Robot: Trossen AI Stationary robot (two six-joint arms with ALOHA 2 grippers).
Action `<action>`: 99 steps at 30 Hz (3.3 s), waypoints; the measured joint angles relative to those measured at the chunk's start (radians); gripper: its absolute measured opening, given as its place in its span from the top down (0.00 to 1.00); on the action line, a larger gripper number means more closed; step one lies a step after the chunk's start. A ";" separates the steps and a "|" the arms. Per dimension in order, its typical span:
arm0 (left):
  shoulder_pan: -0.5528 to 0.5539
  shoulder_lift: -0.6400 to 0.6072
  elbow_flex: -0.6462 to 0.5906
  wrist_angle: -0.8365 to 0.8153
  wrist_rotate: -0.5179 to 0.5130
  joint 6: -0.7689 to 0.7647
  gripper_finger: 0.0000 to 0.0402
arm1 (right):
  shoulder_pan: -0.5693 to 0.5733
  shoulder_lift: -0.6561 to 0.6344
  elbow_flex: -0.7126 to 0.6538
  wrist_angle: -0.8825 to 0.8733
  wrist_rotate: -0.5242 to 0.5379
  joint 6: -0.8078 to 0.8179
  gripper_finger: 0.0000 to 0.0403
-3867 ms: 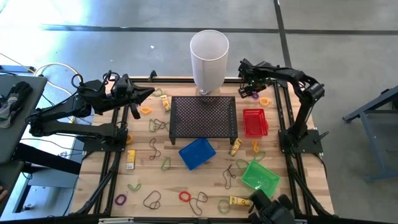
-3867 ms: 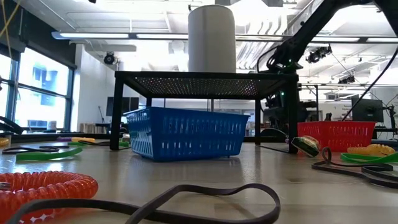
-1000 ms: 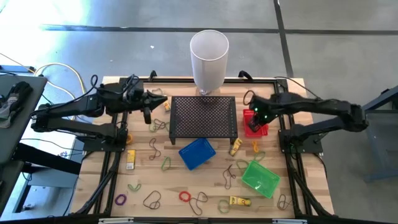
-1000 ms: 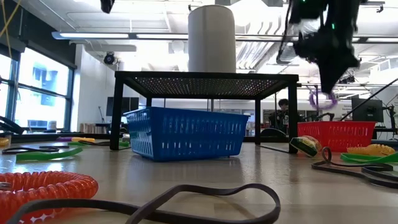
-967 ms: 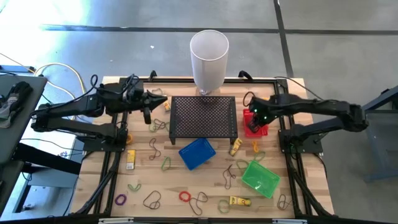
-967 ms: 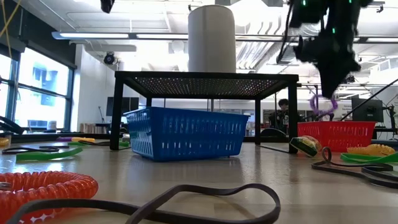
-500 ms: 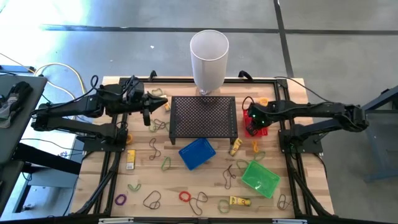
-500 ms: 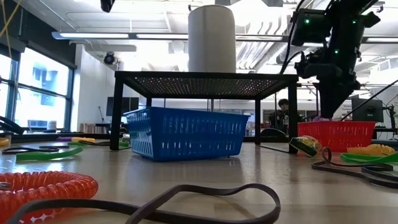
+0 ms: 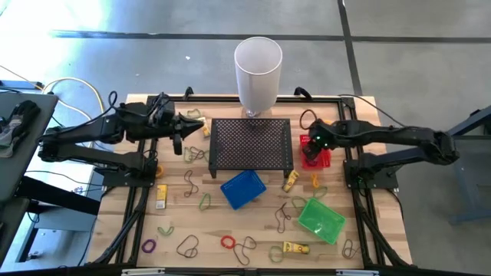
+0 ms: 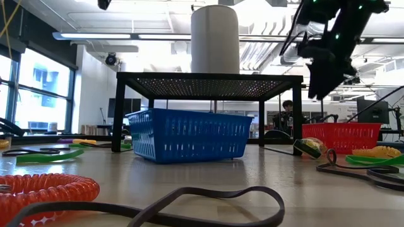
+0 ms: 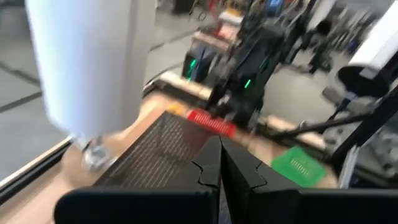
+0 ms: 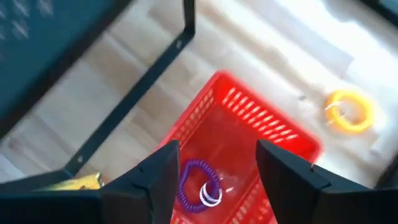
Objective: Pick & Place Office Desk Supplies
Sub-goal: Put the green rubber band into the blue bin
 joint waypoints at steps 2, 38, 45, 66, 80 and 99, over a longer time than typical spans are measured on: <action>0.006 0.015 0.045 -0.108 -0.016 0.001 0.97 | 0.000 -0.041 0.011 0.006 0.026 -0.001 0.50; 0.653 0.433 0.103 -0.622 0.016 -0.394 0.58 | 0.000 -0.257 0.027 -0.020 0.050 -0.026 0.50; 0.798 0.546 0.103 -0.616 0.136 -0.317 0.57 | 0.000 -0.257 0.027 -0.027 0.051 -0.020 0.50; 0.962 0.920 0.103 -0.333 0.157 -0.400 0.58 | 0.000 -0.257 0.027 -0.024 -0.026 0.012 0.50; 0.955 0.944 0.102 -0.285 0.112 -0.403 0.58 | 0.000 -0.257 0.027 -0.024 -0.024 0.010 0.50; 0.955 0.945 0.102 -0.294 0.116 -0.366 0.58 | 0.000 -0.257 0.026 -0.025 -0.023 0.000 0.50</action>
